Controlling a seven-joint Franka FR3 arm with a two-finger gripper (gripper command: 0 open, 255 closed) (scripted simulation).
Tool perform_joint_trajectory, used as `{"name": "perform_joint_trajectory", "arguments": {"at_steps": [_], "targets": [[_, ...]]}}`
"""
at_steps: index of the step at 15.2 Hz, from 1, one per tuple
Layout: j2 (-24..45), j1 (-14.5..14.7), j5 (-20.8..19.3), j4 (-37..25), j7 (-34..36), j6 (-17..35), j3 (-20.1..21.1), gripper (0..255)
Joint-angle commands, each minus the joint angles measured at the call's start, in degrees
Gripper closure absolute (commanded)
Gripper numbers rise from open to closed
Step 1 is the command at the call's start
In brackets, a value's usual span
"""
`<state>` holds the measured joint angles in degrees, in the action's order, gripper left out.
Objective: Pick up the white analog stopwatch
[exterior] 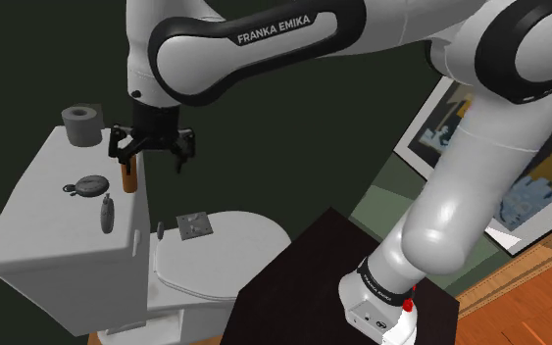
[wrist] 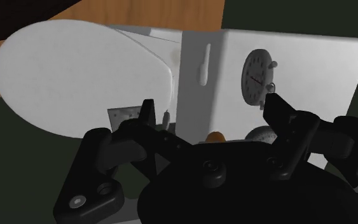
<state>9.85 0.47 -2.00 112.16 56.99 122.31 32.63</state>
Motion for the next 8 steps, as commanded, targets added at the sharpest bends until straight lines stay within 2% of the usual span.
{"name": "perform_joint_trajectory", "arguments": {"at_steps": [1, 8], "targets": [[4.5, 1.6, -2.4, -3.1, 3.9, 0.3, -0.1, 0], [22.5, 9.4, -9.0, -20.3, 13.7, -2.1, -3.6, 0]]}}
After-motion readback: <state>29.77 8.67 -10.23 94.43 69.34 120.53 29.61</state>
